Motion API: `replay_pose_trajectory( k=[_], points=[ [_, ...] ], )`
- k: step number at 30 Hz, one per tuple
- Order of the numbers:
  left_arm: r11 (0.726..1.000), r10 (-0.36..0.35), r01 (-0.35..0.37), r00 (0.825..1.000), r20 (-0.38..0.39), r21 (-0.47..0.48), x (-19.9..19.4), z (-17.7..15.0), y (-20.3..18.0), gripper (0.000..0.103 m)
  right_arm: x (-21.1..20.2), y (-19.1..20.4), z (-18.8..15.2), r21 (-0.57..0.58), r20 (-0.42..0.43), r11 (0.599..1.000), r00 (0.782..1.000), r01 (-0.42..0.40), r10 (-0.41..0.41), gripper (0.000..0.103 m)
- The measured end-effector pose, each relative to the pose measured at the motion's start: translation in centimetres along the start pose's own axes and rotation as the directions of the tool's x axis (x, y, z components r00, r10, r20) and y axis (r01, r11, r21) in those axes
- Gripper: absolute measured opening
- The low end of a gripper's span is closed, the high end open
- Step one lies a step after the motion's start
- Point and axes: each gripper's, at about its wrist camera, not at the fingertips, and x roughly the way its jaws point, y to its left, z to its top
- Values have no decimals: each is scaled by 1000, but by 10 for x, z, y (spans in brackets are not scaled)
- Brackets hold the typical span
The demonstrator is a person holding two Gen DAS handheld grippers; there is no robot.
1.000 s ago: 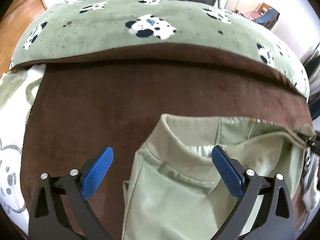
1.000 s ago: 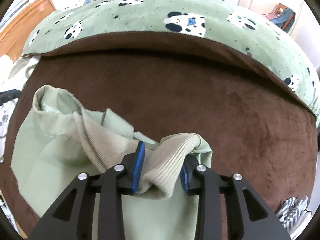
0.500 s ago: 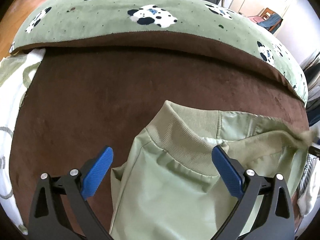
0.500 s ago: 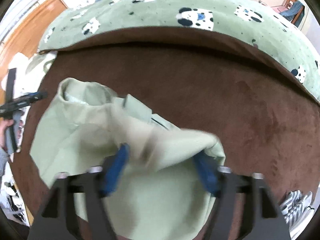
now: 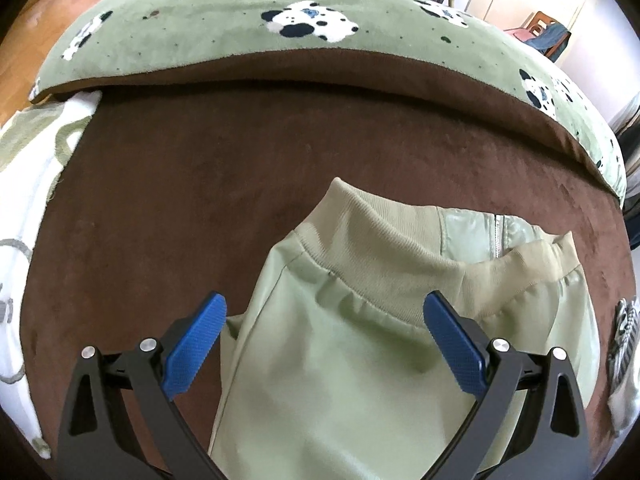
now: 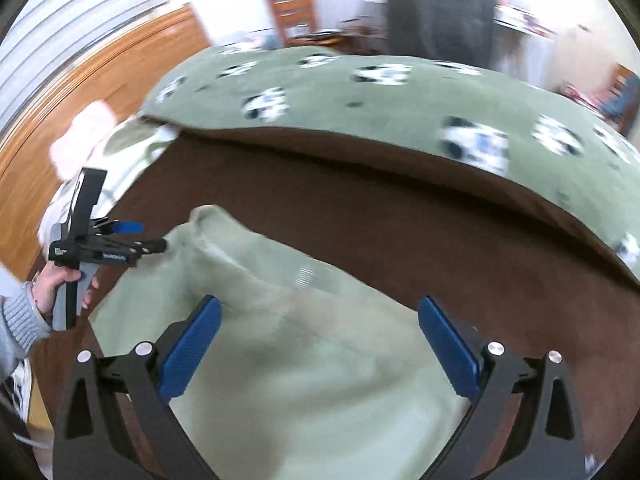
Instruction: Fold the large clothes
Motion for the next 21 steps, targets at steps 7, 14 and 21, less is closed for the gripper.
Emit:
replay_pose_trajectory(
  k=[7, 14, 21],
  points=[
    [999, 34, -34, 999, 0, -7, -16, -35, 11, 97, 99, 65, 31, -99, -70, 986, 989, -137, 131, 94],
    [999, 15, -16, 999, -34, -45, -25, -76, 21, 97, 158, 106, 34, -160, -131, 966, 974, -204, 184, 88],
    [998, 10, -12, 999, -39, -62, -29, -97, 24, 97, 200, 117, 29, -177, -233, 964, 960, -200, 157, 31]
  ],
)
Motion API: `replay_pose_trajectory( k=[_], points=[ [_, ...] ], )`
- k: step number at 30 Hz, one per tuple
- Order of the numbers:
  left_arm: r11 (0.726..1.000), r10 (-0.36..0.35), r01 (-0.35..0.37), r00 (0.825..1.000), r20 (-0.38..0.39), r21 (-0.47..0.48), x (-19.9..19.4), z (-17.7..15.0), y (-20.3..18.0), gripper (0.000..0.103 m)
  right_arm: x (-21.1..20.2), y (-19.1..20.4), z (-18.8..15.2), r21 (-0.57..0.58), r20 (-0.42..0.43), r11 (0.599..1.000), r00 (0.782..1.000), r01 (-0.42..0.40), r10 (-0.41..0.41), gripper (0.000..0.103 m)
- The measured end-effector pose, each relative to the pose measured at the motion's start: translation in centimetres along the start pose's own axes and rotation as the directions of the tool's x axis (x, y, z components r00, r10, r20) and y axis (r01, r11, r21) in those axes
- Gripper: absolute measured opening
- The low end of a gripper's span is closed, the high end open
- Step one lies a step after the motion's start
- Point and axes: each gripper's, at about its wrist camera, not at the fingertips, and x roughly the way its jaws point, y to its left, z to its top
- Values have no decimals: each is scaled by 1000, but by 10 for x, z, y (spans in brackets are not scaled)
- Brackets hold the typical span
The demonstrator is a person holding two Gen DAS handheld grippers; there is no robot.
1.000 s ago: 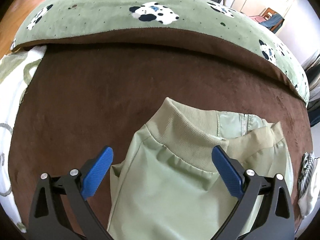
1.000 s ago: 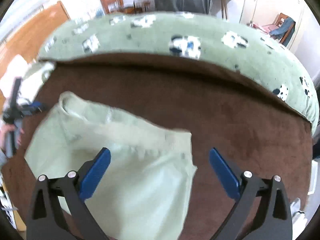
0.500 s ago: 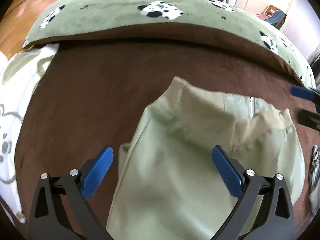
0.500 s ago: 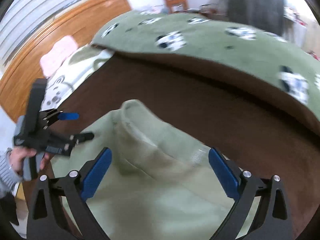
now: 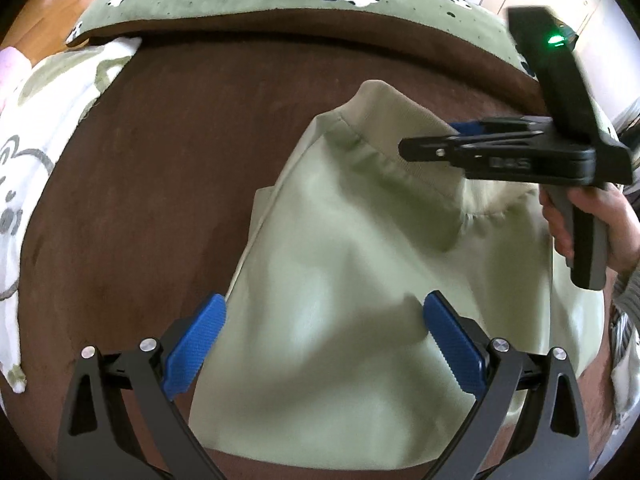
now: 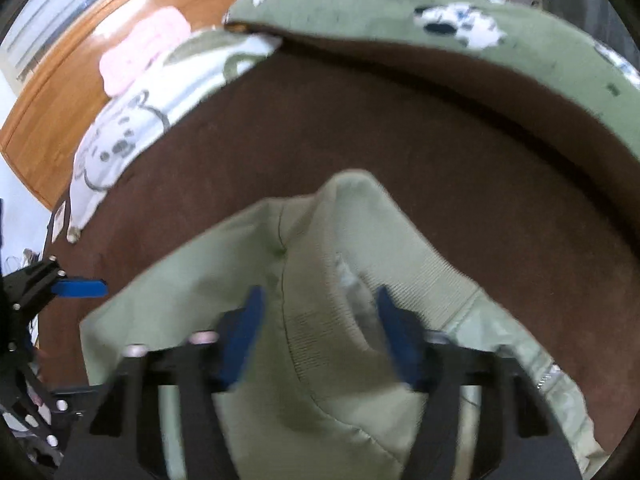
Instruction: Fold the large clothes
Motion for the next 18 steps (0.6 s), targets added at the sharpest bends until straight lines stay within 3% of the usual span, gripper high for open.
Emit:
replay_pose_trajectory(
  k=[1, 4, 8, 14, 18],
  points=[
    [1000, 4, -4, 1000, 1, -3, -1, 0, 0, 97, 3, -1, -1, 0, -8, 1000, 1000, 3, -3, 17],
    [1000, 3, -3, 1000, 15, -14, -8, 2, 0, 97, 3, -7, -1, 25, -4, 1000, 1000, 7, -7, 7],
    [1000, 15, -15, 999, 31, -1, -18, 6, 0, 97, -6, -4, 8, 3, 15, 999, 999, 37, -37, 6],
    [999, 44, -45, 998, 52, 25, -32, 13, -5, 97, -15, -3, 48, -43, 44, 996, 996, 79, -78, 5],
    [998, 60, -61, 997, 39, 28, -28, 8, -8, 97, 9, -1, 71, -74, -9, 994, 996, 84, -85, 5]
  ],
)
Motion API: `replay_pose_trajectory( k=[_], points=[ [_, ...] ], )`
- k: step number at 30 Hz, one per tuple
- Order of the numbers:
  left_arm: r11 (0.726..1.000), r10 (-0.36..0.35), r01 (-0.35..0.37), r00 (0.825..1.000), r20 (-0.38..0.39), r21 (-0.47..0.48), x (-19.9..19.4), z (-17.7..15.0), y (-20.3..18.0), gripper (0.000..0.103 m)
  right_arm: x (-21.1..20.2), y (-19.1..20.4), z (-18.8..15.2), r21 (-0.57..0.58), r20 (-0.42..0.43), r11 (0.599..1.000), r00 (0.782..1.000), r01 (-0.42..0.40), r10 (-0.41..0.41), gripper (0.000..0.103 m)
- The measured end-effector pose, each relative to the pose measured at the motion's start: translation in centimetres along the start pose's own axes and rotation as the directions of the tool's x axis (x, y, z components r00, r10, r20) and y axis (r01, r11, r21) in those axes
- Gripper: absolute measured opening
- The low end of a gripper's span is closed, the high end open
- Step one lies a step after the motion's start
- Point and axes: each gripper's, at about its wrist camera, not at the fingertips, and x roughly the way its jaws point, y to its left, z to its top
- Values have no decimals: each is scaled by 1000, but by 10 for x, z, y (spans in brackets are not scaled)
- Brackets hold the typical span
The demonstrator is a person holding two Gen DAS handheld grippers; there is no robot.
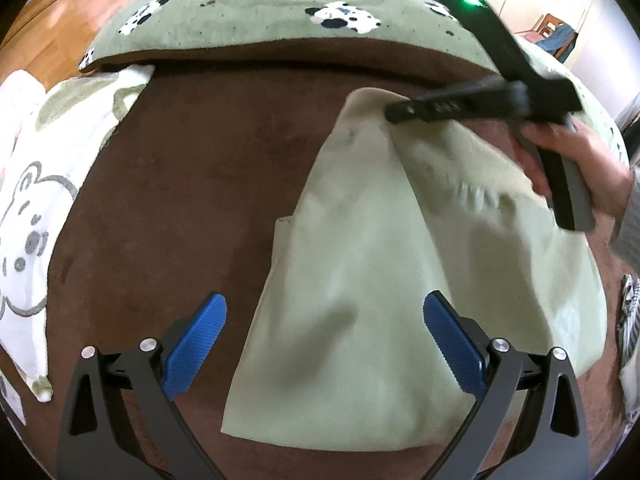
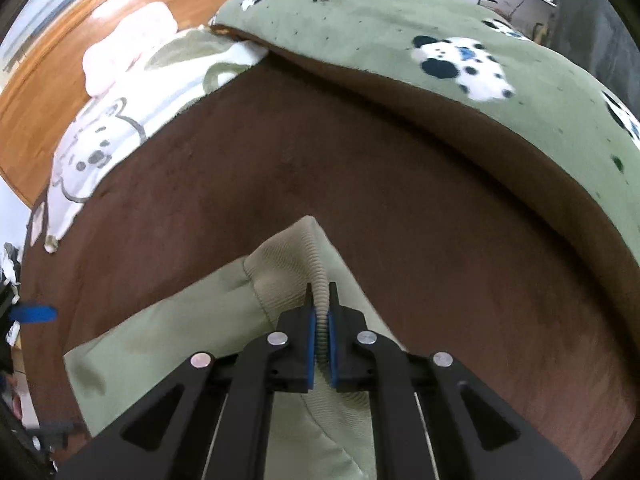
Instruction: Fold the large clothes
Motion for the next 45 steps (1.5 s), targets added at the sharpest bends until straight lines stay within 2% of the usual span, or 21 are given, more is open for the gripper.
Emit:
replay_pose_trajectory(
  k=[3, 6, 7, 11, 12, 14, 16, 18, 21, 23, 25, 29, 31, 33, 36, 39, 41, 43, 45],
  points=[
    [1000, 3, -3, 1000, -14, -9, 7, -5, 1, 97, 36, 2, -1, -4, -70, 1000, 998, 6, -6, 6],
    [1000, 2, -2, 999, -34, -15, 15, -14, 3, 97, 58, -2, -14, 36, -100, 999, 995, 14, -10, 10],
    [1000, 6, -6, 999, -41, -11, 18, -17, 3, 97, 62, -4, -17, 57, -101, 998, 995, 11, -6, 13],
    [1000, 13, -12, 999, -52, 3, 21, -25, 4, 97, 66, 1, -22, 61, -84, 996, 995, 67, -62, 17],
    [1000, 12, -12, 999, -52, 8, 20, -26, 3, 97, 63, 1, -21, 63, -80, 995, 994, 84, -78, 23],
    [1000, 19, -18, 999, -50, 20, 17, -26, 3, 97, 54, 4, -19, 65, -63, 992, 993, 108, -104, 39],
    [999, 17, -16, 999, -47, 28, 12, -25, 1, 97, 33, 1, -18, 83, -16, 991, 995, 102, -101, 62],
    [999, 21, -19, 999, -39, 37, 4, -21, 0, 97, 5, -2, -15, 99, 32, 992, 996, 82, -85, 66],
    [999, 17, -16, 1000, -24, 44, -6, -15, 1, 97, -34, -3, -16, 87, 71, 991, 992, 98, -104, 66],
    [999, 6, -6, 1000, -14, 43, -13, -9, -2, 97, -77, -5, -26, 90, 117, 989, 985, 116, -126, 73],
    [999, -12, 12, 1000, 7, 50, -22, -2, -5, 97, -113, -7, -45, 118, 148, 987, 981, 105, -122, 84],
    [997, -27, 27, 1000, 11, 70, -27, 9, -11, 97, -176, -19, -103, 212, 164, 966, 969, 148, -185, 87],
    [996, -27, 26, 1000, 11, 85, -27, 9, -15, 97, -198, -28, -145, 275, 129, 940, 961, 203, -245, 92],
    [995, -25, 24, 1000, 5, 93, -25, 8, -18, 97, -210, -36, -191, 311, 58, 909, 949, 277, -310, 93],
    [995, -23, 24, 1000, -15, 92, -16, 0, -20, 97, -216, -43, -257, 374, -37, 845, 916, 383, -399, 96],
    [996, -8, 13, 999, -53, 85, 3, -16, -19, 97, -213, -50, -320, 452, -105, 781, 895, 431, -433, 96],
    [998, -3, 8, 997, -83, 68, 17, -27, -15, 97, -206, -55, -353, 500, -136, 744, 889, 443, -438, 96],
    [1000, -3, 6, 993, -119, 29, 34, -39, -7, 97, -194, -61, -377, 530, -155, 725, 891, 440, -428, 96],
    [1000, 9, -6, 992, -122, 29, 44, -48, -4, 98, -184, -62, -394, 536, -157, 723, 892, 437, -423, 96]
  ],
)
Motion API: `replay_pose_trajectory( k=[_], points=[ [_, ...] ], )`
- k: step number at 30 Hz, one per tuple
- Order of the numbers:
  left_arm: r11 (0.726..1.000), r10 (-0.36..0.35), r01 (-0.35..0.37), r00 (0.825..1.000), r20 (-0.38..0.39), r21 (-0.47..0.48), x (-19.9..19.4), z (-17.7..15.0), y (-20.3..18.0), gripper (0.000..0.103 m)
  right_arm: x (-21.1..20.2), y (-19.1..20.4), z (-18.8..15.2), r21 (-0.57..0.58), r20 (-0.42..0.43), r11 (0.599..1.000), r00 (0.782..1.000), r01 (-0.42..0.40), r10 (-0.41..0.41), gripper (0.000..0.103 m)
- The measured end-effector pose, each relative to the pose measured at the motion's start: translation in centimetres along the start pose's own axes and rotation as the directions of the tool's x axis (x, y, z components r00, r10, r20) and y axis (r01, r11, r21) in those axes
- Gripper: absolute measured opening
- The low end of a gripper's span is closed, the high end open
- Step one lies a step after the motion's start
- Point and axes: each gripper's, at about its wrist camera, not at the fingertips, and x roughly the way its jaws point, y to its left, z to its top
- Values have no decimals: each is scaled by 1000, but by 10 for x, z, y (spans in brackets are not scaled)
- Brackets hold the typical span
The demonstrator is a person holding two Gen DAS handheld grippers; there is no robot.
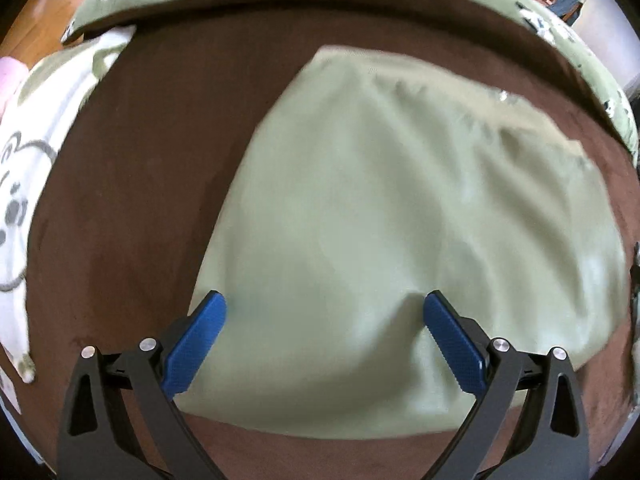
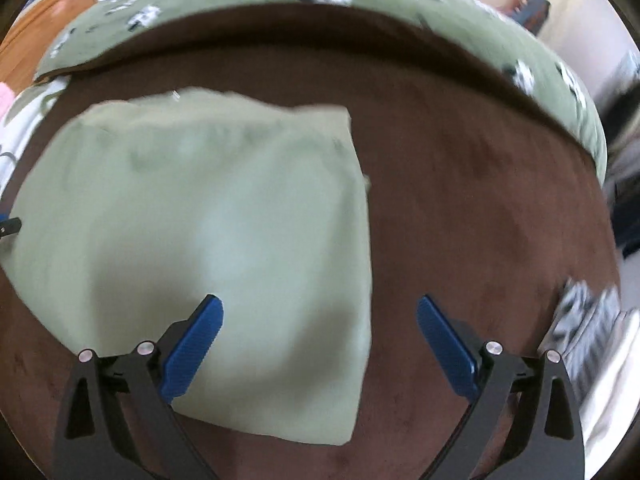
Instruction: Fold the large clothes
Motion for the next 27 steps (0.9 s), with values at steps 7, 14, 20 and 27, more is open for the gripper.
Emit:
replay_pose_trajectory(
  k=[7, 14, 20, 27],
  points=[
    [1000, 3, -3, 1000, 0, 21, 29, -8, 0, 98, 47, 2, -15, -12, -50, 1000, 999, -20, 19, 97],
    [998, 20, -20, 1000, 3, 54, 36, -6, -2, 98, 61, 9, -19, 1, -58, 1000, 998, -17, 17, 97],
    [992, 83, -84, 996, 16, 94, 7, 0, -22, 97, 53, 12, -17, 11, -63, 1000, 998, -1, 1, 97],
    [989, -7, 4, 1000, 23, 149, -27, 12, -79, 97, 27, -14, -18, 99, -10, 982, 987, -160, 162, 97]
  ],
)
